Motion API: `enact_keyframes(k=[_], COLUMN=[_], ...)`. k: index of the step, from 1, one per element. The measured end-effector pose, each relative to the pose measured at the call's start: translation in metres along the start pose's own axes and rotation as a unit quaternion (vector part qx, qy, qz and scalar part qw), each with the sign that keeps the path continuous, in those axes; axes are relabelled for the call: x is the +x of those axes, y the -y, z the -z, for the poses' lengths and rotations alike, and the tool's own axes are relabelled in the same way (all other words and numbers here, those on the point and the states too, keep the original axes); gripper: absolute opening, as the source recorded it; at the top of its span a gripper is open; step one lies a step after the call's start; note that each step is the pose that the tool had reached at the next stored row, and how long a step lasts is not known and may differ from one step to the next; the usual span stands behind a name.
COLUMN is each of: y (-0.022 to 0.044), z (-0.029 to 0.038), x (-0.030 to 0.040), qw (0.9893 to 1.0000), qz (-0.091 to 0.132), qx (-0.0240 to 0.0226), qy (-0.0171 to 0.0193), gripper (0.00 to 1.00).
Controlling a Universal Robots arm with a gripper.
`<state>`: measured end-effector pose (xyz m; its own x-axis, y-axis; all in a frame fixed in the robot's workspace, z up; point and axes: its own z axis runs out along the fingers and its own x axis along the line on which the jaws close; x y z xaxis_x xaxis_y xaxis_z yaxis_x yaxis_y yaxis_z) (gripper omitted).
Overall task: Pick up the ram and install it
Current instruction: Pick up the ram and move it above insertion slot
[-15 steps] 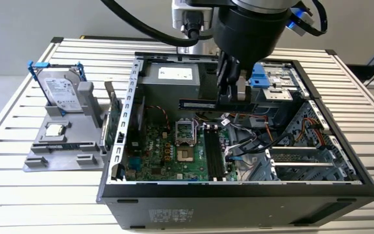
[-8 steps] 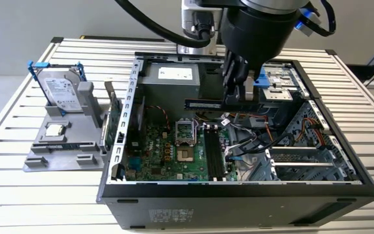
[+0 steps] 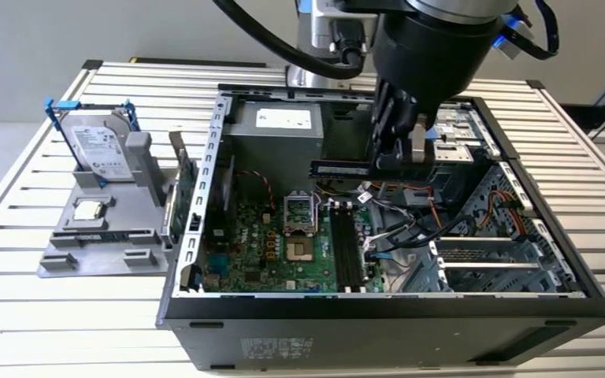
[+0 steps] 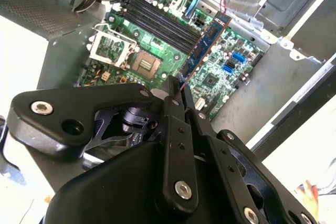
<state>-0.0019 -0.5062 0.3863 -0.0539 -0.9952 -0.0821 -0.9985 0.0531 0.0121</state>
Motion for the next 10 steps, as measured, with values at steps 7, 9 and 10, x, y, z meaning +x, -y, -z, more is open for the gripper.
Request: enact_keyframes(k=[7,9,10], y=[0.0083,0.0085,0.0085], z=[0.0001,0.0001,0.0001], x=[-0.0005,-0.0005,-0.0005], qw=[1.0000,1.0000,1.0000], qz=[0.000,0.000,0.000], qx=[0.0000,0.0000,0.0000], qy=[0.0000,-0.0002,-0.0005], gripper=[0.00,0.00,0.00])
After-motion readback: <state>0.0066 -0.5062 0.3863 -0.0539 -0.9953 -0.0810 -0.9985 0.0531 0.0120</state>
